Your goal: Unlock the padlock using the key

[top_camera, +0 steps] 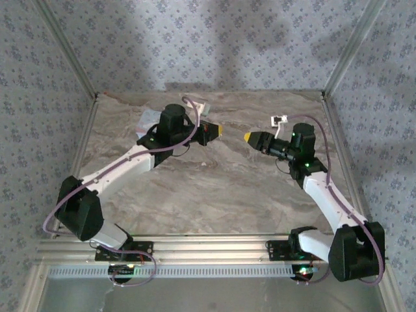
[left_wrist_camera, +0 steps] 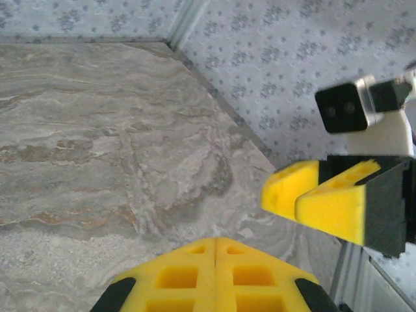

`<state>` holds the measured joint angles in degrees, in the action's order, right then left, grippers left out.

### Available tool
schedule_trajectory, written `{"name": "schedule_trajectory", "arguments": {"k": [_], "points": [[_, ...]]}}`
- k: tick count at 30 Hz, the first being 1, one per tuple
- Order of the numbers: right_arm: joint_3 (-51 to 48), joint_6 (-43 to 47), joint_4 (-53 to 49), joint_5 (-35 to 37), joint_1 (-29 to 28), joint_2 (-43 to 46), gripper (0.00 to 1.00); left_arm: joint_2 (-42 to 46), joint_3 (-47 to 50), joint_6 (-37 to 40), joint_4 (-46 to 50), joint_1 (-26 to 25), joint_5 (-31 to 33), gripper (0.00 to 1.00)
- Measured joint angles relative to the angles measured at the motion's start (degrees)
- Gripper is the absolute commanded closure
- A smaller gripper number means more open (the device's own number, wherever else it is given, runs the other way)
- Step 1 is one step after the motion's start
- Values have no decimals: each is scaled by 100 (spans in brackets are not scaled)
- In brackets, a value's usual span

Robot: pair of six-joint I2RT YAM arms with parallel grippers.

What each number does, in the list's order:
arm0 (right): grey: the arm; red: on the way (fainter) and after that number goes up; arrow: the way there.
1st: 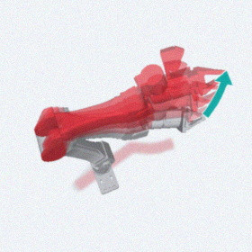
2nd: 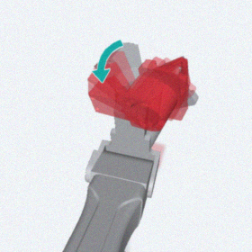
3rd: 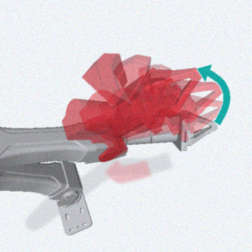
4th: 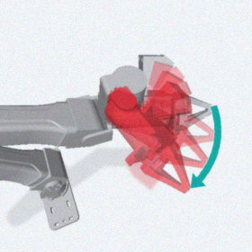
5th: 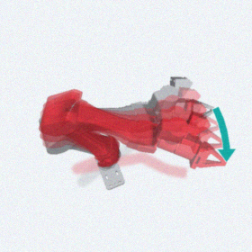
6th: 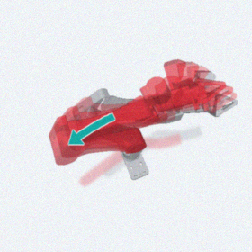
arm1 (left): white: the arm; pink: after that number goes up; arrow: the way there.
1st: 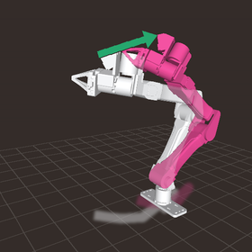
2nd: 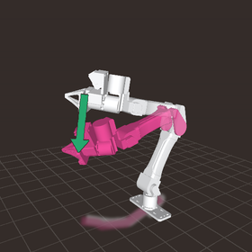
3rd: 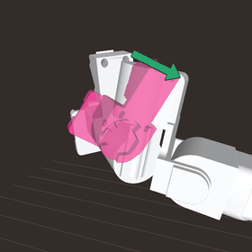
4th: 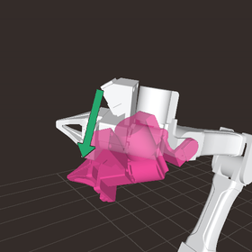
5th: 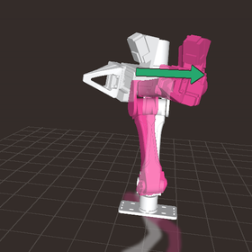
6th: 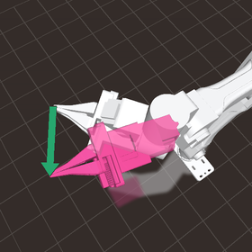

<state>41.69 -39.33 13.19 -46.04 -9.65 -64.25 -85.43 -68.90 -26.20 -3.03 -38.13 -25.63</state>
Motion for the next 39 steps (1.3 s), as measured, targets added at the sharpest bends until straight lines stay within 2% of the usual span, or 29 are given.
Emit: {"name": "schedule_trajectory", "arguments": {"k": [9,16,23,39], "points": [[380,608,586,-942,-575,-247,51,190,-286,435,566,0,-717,100],[481,813,634,-1040,-916,-490,52,197,-286,476,647,0,-981,100],[575,909,610,-1036,-999,-664,53,197,-286,474,649,0,-1095,100],[625,1032,503,-1034,-1108,-793,73,197,-286,474,647,0,-1121,100]]}}
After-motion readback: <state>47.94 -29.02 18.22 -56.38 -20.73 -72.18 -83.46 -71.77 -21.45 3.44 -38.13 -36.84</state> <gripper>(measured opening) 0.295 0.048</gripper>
